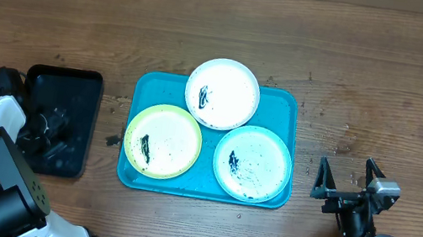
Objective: Clean dirty plates on tray and stack at the side
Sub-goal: 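Dip and swish the held sponge in the water with the left gripper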
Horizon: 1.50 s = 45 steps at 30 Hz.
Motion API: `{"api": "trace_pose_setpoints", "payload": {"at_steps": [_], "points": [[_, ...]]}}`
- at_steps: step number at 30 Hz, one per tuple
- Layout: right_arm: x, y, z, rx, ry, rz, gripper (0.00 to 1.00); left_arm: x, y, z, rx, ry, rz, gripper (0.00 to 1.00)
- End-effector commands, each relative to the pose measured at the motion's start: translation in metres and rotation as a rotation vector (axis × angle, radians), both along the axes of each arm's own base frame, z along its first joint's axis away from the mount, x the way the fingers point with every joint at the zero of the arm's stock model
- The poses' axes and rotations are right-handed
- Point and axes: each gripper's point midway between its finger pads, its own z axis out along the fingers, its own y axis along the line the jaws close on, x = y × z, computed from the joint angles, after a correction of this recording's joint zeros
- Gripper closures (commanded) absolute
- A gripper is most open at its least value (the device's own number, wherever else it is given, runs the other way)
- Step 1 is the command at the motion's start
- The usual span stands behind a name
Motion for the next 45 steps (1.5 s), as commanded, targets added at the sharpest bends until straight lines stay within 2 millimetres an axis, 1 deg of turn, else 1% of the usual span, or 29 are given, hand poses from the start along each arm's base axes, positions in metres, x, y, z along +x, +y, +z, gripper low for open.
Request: {"api": "trace_pose_setpoints", "payload": {"at_steps": [1, 3, 5, 9, 10, 11, 12, 13, 18, 22, 25, 27, 28, 29, 30, 34, 35, 36, 41, 43, 45], "points": [[0.000, -0.001, -0.001, -0.004, -0.006, -0.007, 0.00, 0.002, -0.015, -0.004, -0.087, -0.018, -0.007, 0.52], [0.000, -0.001, -0.001, -0.004, -0.006, -0.007, 0.00, 0.000, -0.017, -0.004, -0.094, -0.007, -0.006, 0.76], [0.000, -0.001, -0.001, -0.004, -0.006, -0.007, 0.00, -0.002, -0.018, -0.004, -0.100, 0.001, -0.006, 0.96], [0.000, -0.001, -0.001, -0.004, -0.006, -0.007, 0.00, -0.002, -0.018, -0.004, -0.098, -0.001, -0.006, 0.96], [0.000, -0.001, -0.001, -0.004, -0.006, -0.007, 0.00, -0.001, -0.017, -0.004, -0.096, -0.004, -0.006, 0.80], [0.000, -0.001, -0.001, -0.004, -0.006, -0.007, 0.00, 0.000, -0.016, -0.004, -0.090, -0.007, -0.006, 0.53], [0.000, -0.001, -0.001, -0.004, -0.006, -0.007, 0.00, 0.001, -0.014, -0.004, -0.081, -0.011, -0.006, 0.11], [0.000, -0.001, -0.001, -0.004, -0.006, -0.007, 0.00, 0.004, -0.012, -0.003, -0.071, -0.021, -0.006, 0.00], [0.000, -0.001, -0.001, -0.004, -0.006, -0.007, 0.00, 0.016, -0.003, -0.001, -0.035, -0.073, -0.009, 0.00], [0.000, -0.001, -0.001, -0.004, -0.006, -0.007, 0.00, 0.019, -0.001, -0.001, -0.028, -0.084, -0.009, 0.00], [0.000, -0.001, -0.001, -0.004, -0.006, -0.007, 0.00, 0.018, -0.002, -0.001, -0.031, -0.080, -0.009, 0.11], [0.000, -0.001, -0.001, -0.004, -0.006, -0.007, 0.00, 0.017, -0.003, -0.001, -0.035, -0.075, -0.009, 0.22], [0.000, -0.001, -0.001, -0.004, -0.006, -0.007, 0.00, 0.016, -0.004, -0.001, -0.037, -0.071, -0.009, 0.26], [0.000, -0.001, -0.001, -0.004, -0.006, -0.007, 0.00, 0.015, -0.004, -0.001, -0.039, -0.069, -0.009, 0.35], [0.000, -0.001, -0.001, -0.004, -0.006, -0.007, 0.00, 0.014, -0.005, -0.002, -0.041, -0.066, -0.009, 0.46], [0.000, -0.001, -0.001, -0.004, -0.006, -0.007, 0.00, 0.012, -0.007, -0.002, -0.050, -0.058, -0.008, 0.78], [0.000, -0.001, -0.001, -0.004, -0.006, -0.007, 0.00, 0.012, -0.007, -0.002, -0.051, -0.057, -0.009, 0.93], [0.000, -0.001, -0.001, -0.004, -0.006, -0.008, 0.00, 0.012, -0.007, -0.002, -0.052, -0.055, -0.009, 0.96], [0.000, -0.001, -0.001, -0.004, -0.006, -0.007, 0.00, 0.012, -0.007, -0.001, -0.050, -0.058, -0.009, 0.96], [0.000, -0.001, -0.001, -0.004, -0.006, -0.007, 0.00, 0.014, -0.006, 0.003, -0.048, -0.061, -0.008, 0.96], [0.000, -0.001, -0.001, -0.004, -0.006, -0.007, 0.00, 0.017, -0.003, 0.012, -0.045, -0.067, -0.009, 0.96]]}}
